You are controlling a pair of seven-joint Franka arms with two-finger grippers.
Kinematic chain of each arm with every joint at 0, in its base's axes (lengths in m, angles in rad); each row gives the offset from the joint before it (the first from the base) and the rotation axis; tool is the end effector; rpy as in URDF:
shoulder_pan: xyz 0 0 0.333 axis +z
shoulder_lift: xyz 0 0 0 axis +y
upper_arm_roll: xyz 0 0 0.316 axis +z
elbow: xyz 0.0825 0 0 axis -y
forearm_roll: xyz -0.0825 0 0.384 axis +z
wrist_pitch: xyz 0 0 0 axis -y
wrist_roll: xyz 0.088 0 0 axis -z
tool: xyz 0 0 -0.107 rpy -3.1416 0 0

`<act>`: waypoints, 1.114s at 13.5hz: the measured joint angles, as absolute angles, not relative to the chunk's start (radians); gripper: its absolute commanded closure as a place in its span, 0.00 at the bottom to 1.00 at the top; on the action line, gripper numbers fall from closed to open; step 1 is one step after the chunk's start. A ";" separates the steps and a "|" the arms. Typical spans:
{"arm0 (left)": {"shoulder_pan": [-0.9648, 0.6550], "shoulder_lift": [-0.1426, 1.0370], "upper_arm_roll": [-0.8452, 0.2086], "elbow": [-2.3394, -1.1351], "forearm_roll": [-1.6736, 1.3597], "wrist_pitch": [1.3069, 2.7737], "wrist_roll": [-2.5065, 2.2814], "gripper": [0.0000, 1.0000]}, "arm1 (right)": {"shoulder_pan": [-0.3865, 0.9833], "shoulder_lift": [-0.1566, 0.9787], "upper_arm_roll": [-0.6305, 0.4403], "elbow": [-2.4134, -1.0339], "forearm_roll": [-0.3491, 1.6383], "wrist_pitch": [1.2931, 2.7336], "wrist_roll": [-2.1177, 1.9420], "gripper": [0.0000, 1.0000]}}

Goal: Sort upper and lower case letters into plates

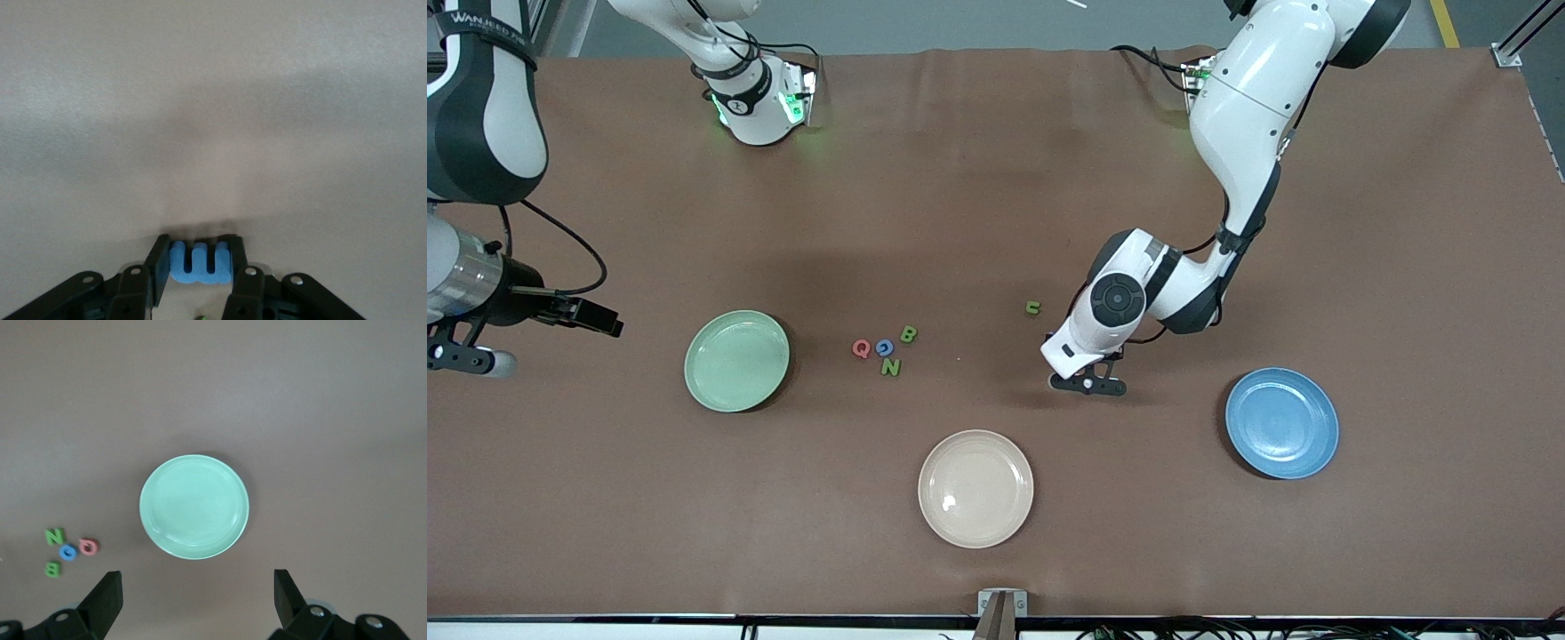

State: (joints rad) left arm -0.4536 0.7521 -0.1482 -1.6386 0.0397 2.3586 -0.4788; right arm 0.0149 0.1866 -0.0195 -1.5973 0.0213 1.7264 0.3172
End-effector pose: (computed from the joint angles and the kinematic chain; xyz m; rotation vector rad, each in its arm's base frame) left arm 0.5705 -0.3774 0.1777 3.0841 -0.1748 -0.0901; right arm 0.6142 0.0000 0.5158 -3.0907 0.5075 0.0931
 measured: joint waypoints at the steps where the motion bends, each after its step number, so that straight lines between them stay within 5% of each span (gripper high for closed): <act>1: -0.443 0.743 -0.142 -1.637 0.040 2.355 -0.479 0.86 | 0.044 0.184 -0.018 -1.597 0.021 1.717 0.451 0.00; 7: -0.235 0.614 -0.130 -1.650 0.040 2.254 -0.471 0.92 | 0.121 0.186 -0.013 -1.645 0.022 1.742 1.136 0.00; 12: -0.035 0.619 -0.129 -1.679 0.139 2.267 -0.465 0.91 | 0.215 0.231 -0.010 -1.878 0.025 2.064 1.472 0.00; 14: 0.022 0.648 -0.130 -1.679 0.174 2.300 -0.455 0.68 | 0.286 0.302 -0.008 -1.897 0.025 2.151 1.595 0.00; 15: 0.039 0.661 -0.130 -1.679 0.186 2.306 -0.449 0.40 | 0.315 0.343 -0.008 -1.897 0.025 2.187 1.645 0.00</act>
State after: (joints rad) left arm 0.0386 0.6606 -0.1297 -1.6786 0.1864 2.3057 -0.4487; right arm 0.3155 0.3431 -0.0085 -1.8967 0.0248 2.1866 1.6449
